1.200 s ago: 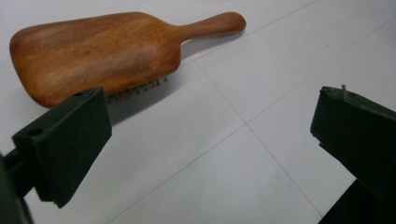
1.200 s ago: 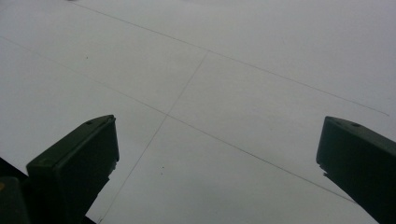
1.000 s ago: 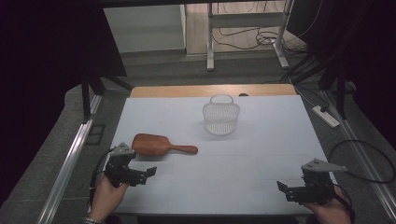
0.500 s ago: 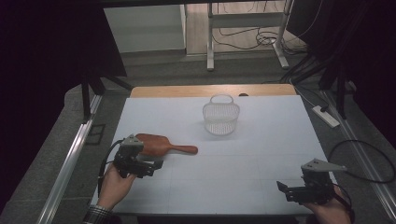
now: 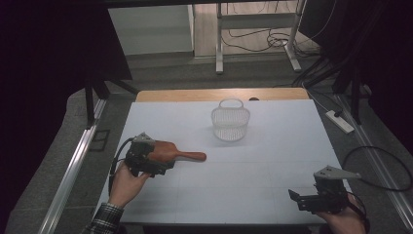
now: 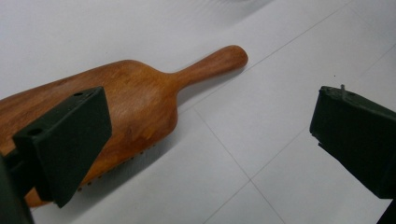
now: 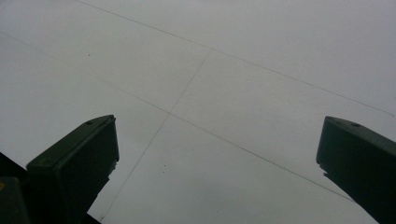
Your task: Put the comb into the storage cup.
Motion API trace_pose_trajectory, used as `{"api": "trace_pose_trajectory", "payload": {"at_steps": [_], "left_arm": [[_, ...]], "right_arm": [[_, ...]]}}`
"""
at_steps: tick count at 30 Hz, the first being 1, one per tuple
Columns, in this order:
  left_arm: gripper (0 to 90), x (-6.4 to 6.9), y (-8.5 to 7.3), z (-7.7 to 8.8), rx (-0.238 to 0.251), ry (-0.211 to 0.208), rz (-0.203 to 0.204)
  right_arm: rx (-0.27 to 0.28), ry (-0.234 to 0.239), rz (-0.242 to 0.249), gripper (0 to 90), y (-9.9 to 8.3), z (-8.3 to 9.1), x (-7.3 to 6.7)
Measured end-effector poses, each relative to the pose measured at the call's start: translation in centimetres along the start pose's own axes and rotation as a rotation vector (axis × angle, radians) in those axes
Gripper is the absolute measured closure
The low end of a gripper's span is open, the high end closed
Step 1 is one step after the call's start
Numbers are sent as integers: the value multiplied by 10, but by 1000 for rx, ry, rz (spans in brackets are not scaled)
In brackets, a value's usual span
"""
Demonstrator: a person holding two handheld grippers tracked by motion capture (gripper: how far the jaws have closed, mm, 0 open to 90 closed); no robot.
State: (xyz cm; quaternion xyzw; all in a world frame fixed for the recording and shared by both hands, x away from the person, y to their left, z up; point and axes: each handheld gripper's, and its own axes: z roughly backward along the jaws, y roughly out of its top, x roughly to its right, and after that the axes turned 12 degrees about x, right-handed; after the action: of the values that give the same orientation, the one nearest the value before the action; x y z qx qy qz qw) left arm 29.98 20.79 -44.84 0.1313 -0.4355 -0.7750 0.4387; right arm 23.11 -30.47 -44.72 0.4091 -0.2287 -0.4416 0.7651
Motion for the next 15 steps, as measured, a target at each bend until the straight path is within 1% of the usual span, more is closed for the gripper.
{"api": "trace_pose_trajectory", "payload": {"at_steps": [2,3,6,10,15], "left_arm": [[0,0,1,-1,0,-2,0],[0,-1,5,-4,-3,-7,-1],[0,-2,8,-7,-3,-9,-1],[0,-2,16,-14,-8,-12,-14],[0,-2,22,-20,-13,-16,-24]], "right_arm": [[-1,0,0,0,0,0,0],[-2,1,0,0,0,0,0],[-3,1,0,0,0,0,0],[-5,1,2,0,0,0,0],[-5,2,2,0,0,0,0]]}}
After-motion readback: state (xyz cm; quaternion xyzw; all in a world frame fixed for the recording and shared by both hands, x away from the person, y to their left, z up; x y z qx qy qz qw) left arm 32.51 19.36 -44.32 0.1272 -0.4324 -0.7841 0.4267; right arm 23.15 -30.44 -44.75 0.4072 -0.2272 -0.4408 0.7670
